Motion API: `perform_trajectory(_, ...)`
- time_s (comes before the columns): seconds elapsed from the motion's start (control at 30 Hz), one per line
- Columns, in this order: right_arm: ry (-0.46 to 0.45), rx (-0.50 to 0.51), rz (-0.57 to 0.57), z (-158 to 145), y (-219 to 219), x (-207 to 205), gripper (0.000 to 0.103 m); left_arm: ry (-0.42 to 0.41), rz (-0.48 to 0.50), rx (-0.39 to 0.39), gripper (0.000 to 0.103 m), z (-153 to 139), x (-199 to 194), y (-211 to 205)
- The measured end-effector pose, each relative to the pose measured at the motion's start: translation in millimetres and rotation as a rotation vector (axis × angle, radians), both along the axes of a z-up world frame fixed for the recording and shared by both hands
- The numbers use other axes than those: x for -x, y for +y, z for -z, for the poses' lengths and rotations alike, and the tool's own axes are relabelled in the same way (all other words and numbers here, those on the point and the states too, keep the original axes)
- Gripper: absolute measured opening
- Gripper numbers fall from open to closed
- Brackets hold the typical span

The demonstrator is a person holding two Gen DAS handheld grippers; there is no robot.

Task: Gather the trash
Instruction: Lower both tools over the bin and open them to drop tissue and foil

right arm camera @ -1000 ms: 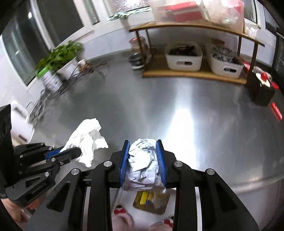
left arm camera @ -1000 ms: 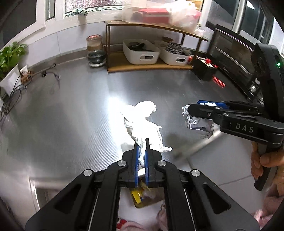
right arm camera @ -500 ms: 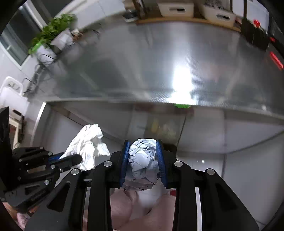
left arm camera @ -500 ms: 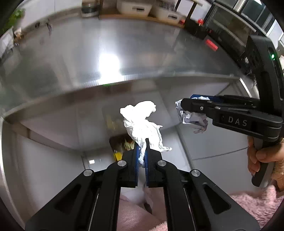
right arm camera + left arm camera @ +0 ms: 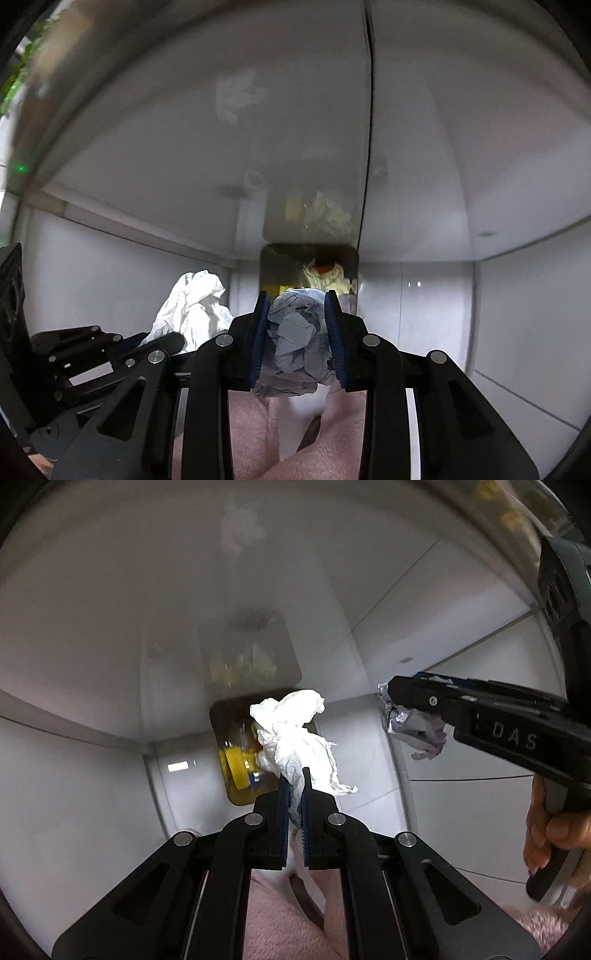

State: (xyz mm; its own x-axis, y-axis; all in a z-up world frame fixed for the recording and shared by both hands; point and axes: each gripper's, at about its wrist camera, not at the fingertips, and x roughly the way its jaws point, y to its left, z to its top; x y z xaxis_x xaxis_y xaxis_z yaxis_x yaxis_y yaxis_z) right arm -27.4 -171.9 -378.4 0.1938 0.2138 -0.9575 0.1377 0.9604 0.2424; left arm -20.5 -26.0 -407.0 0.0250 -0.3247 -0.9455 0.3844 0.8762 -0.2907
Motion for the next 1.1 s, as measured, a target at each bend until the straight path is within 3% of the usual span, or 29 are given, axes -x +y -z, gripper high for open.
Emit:
perform_trajectory(0.2,0.061,0.002,0.041,55,-3,-8,0.032,0.045,-0.023,-0.024,0.004,48,-7,-2)
perform_trajectory(0.37,0.086,0.011,0.046,79,-1,-18,0.032,0.104,-0.067,-0.025,0.004,79,-18,-2)
perform_trajectory(0.6,0.097,-0.01,0.071,86,2,-25,0.037,0.13,-0.083,-0.013,0.006,84,-31,-4)
perform_trajectory(0.87,0.086,-0.025,0.079,79,3,-33,0.045,0.135,-0.087,-0.014,0.031,82,-35,-4)
perform_trajectory(1.03,0.073,-0.015,0.088,68,-1,-33,0.061,0.107,-0.101,-0.014,0.049,68,-35,2)
perform_trajectory(1.1,0.063,-0.005,0.089,59,-4,-33,0.078,0.08,-0.117,-0.017,0.062,53,-36,7)
